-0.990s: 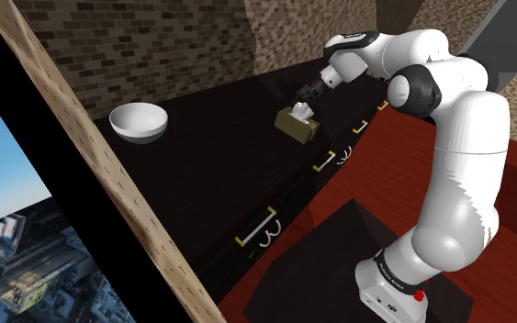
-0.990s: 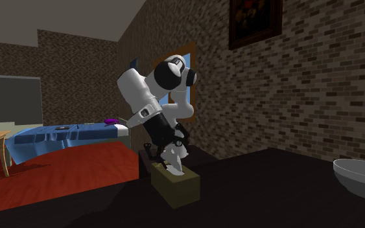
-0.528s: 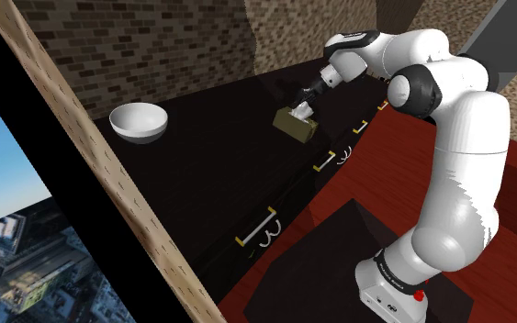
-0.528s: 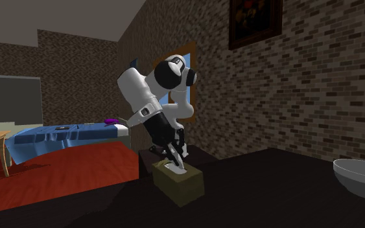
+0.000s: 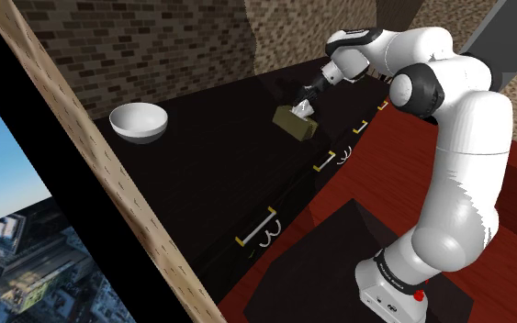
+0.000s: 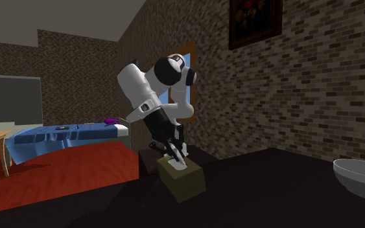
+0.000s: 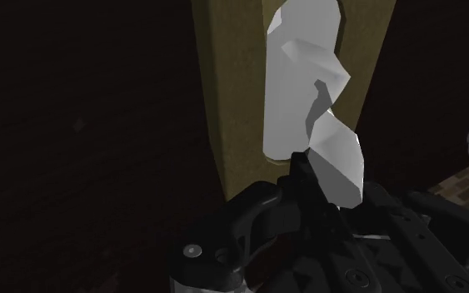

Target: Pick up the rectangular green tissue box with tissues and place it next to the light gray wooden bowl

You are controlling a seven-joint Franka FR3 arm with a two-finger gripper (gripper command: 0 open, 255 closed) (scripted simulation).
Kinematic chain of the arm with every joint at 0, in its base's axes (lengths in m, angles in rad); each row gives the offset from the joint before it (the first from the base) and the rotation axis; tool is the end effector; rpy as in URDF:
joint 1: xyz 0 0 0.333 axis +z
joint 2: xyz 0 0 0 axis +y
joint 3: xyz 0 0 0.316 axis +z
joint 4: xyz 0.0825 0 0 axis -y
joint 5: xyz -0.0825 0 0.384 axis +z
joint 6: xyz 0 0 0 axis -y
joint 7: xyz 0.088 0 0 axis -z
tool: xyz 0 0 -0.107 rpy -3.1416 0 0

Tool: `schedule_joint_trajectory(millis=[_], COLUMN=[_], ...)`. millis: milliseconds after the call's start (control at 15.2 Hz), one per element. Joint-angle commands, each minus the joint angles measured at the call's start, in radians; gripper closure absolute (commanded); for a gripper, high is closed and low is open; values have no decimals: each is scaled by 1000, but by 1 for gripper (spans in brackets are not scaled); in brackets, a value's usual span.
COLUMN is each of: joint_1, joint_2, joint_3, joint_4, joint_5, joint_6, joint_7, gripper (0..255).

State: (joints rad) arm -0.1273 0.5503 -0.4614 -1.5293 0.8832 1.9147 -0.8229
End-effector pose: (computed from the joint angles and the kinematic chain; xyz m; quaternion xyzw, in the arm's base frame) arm 0.6298 -0.2929 0.3660 -0.9575 0.0322 -0.1524 0.2428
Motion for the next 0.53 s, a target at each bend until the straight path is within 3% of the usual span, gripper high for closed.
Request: schedule_joint_trajectory(millis=[0,462], joint_1=[0,0], joint_2=[-11,-41], joint_3=[-4,-16], joint_4=[10,54], joint_5=[-9,-36], joint_6=[-16,-72], joint_7=[13,61], gripper=[255,255])
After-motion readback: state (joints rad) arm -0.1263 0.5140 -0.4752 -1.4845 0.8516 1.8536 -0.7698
